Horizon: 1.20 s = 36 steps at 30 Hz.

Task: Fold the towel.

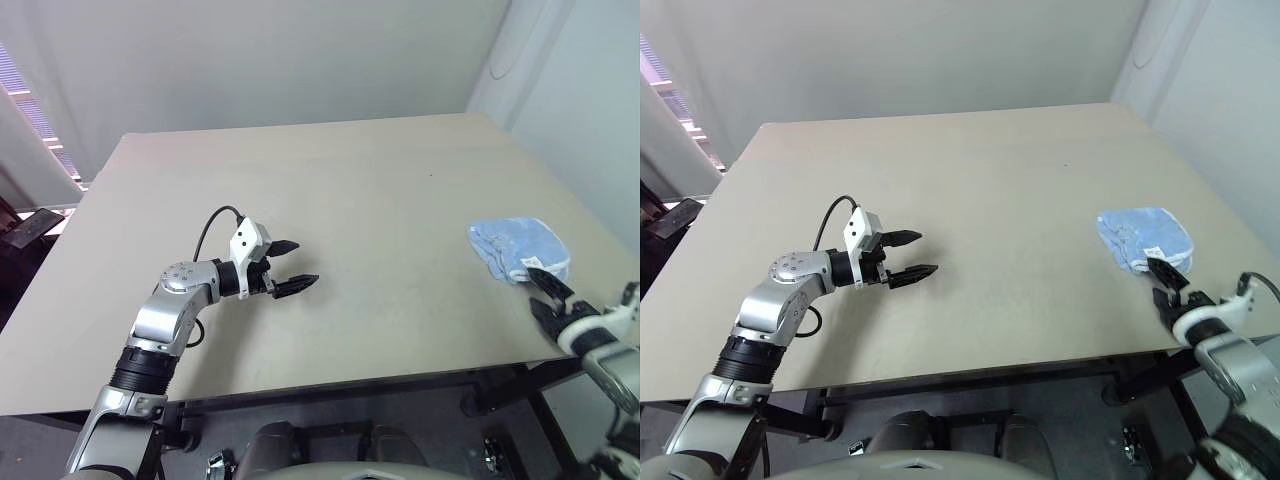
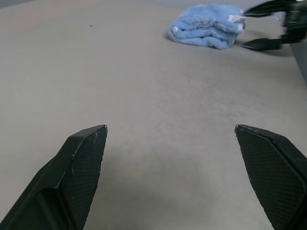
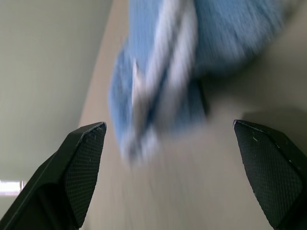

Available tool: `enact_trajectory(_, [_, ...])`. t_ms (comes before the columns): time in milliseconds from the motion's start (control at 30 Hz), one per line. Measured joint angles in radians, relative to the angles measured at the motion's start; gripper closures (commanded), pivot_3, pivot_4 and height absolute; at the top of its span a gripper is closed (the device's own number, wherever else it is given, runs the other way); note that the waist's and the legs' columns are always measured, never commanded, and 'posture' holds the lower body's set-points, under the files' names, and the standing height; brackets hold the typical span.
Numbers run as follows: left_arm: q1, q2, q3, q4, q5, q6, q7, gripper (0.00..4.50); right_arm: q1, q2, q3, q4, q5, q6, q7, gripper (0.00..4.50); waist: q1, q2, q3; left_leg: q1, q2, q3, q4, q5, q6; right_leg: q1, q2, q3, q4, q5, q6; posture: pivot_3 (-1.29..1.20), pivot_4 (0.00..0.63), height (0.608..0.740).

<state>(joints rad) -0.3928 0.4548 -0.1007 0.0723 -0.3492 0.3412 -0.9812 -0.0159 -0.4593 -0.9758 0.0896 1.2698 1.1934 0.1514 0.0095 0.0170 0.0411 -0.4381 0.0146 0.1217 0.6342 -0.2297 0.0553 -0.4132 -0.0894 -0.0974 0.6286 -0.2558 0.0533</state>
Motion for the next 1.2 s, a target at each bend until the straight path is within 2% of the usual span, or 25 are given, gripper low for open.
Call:
enact_trajectory(100, [-0.001,0.009,0.008,0.003,-0.003,0.0,-0.003,0.0,0.128,-0.059,0.042,-0.218,0.06,0.04,0.084,0.03,-0.007,0.005,0.001,0.0,0.0,0.001,0.003,-0.001,-0.001,0.001,0.0,0.001,0.0,0.0,0.0,0.0,0.0,0.724])
enact_trajectory(167, [-0.001,0.012,0.013,0.003,-0.011,-0.001,-0.009,0.0,0.143,-0.108,0.094,-0.361,0.032,0.0,0.129,0.03,-0.021,0.003,0.003,0.003,0.001,0.001,0.004,-0.002,-0.001,0.003,0.001,0.001,0.0,-0.001,0.001,0.0,0.0,0.724])
enact_trajectory(233, [-0.001,0.01,0.017,0.003,-0.019,-0.008,-0.015,0.0,0.127,-0.128,0.172,-0.473,-0.029,-0.077,0.172,0.03,-0.027,0.001,0.005,0.007,0.003,0.0,0.004,-0.002,-0.002,0.008,0.001,-0.002,-0.005,0.001,0.001,0.0,0.0,0.724])
enact_trajectory(333, [0.003,0.014,0.019,-0.004,-0.025,-0.022,-0.028,0.0,0.088,-0.127,0.353,-0.564,-0.253,-0.313,0.251,0.03,-0.027,0.01,0.004,0.001,0.014,-0.001,-0.008,-0.002,-0.002,0.016,0.01,-0.012,-0.035,0.008,-0.001,0.0,0.0,0.724])
enact_trajectory(367, [0.009,0.021,0.018,-0.005,-0.025,-0.028,-0.036,0.0,0.082,-0.131,0.413,-0.574,-0.322,-0.388,0.299,0.03,-0.021,0.011,0.004,-0.004,0.015,0.005,-0.014,-0.002,-0.002,0.015,0.008,-0.01,-0.024,0.01,-0.007,0.0,0.0,0.724])
enact_trajectory(400, [0.017,0.027,0.019,-0.006,-0.025,-0.033,-0.041,0.0,0.081,-0.143,0.465,-0.577,-0.356,-0.424,0.347,0.03,-0.016,0.001,0.003,0.0,0.012,0.018,-0.015,-0.002,-0.002,0.022,0.001,0.003,0.003,-0.004,0.003,0.0,0.0,0.724])
enact_trajectory(433, [0.031,0.029,0.02,-0.008,-0.025,-0.041,-0.042,0.0,0.075,-0.155,0.518,-0.573,-0.38,-0.442,0.391,0.03,-0.011,-0.008,0.007,0.018,0.005,0.026,-0.014,-0.002,-0.002,0.018,-0.004,0.017,0.015,-0.025,0.003,0.0,0.0,0.724])
enact_trajectory(467, [0.048,0.028,0.025,-0.009,-0.027,-0.047,-0.044,0.0,0.059,-0.165,0.57,-0.56,-0.399,-0.457,0.439,0.03,-0.005,-0.013,0.012,0.023,0.002,0.025,-0.013,-0.001,-0.003,0.015,-0.007,0.016,0.021,-0.031,0.003,0.0,0.0,0.724])
enact_trajectory(567, [0.068,0.017,0.047,-0.01,-0.045,-0.065,-0.048,0.0,0.009,-0.194,0.686,-0.518,-0.467,-0.516,0.556,0.03,0.0,-0.001,0.009,0.016,0.004,0.011,-0.004,0.003,-0.01,0.015,-0.007,0.006,0.019,-0.031,-0.005,0.0,0.0,0.724])
enact_trajectory(733, [0.082,0.027,0.109,-0.017,-0.106,-0.049,-0.062,0.0,-0.025,-0.213,0.784,-0.45,-0.572,-0.622,0.682,0.03,-0.004,-0.003,0.01,0.008,0.004,0.013,-0.003,0.0,-0.004,0.015,-0.006,0.004,0.008,-0.03,-0.002,0.0,0.0,0.724])
enact_trajectory(933, [0.157,0.081,0.172,-0.054,-0.165,-0.049,-0.125,0.0,-0.088,-0.244,0.932,-0.383,-0.681,-0.722,0.839,0.03,-0.011,-0.004,0.01,0.007,0.004,0.015,-0.001,-0.001,-0.003,0.016,-0.006,0.004,0.006,-0.027,0.002,0.0,0.0,0.724])
enact_trajectory(1100, [0.215,0.101,0.192,-0.102,-0.183,-0.063,-0.151,0.0,-0.17,-0.239,0.973,-0.309,-0.692,-0.728,0.919,0.03,-0.017,-0.005,0.01,0.007,0.004,0.015,0.0,-0.001,-0.003,0.017,-0.009,0.002,0.006,-0.025,0.002,0.0,0.0,0.724])
enact_trajectory(1200, [0.223,0.1,0.227,-0.143,-0.255,-0.001,-0.128,0.0,-0.193,-0.237,0.996,-0.269,-0.708,-0.733,0.95,0.03,-0.021,-0.007,0.01,0.007,0.004,0.015,0.0,-0.001,-0.003,0.017,-0.009,0.002,0.006,-0.024,0.002,0.0,0.0,0.724])
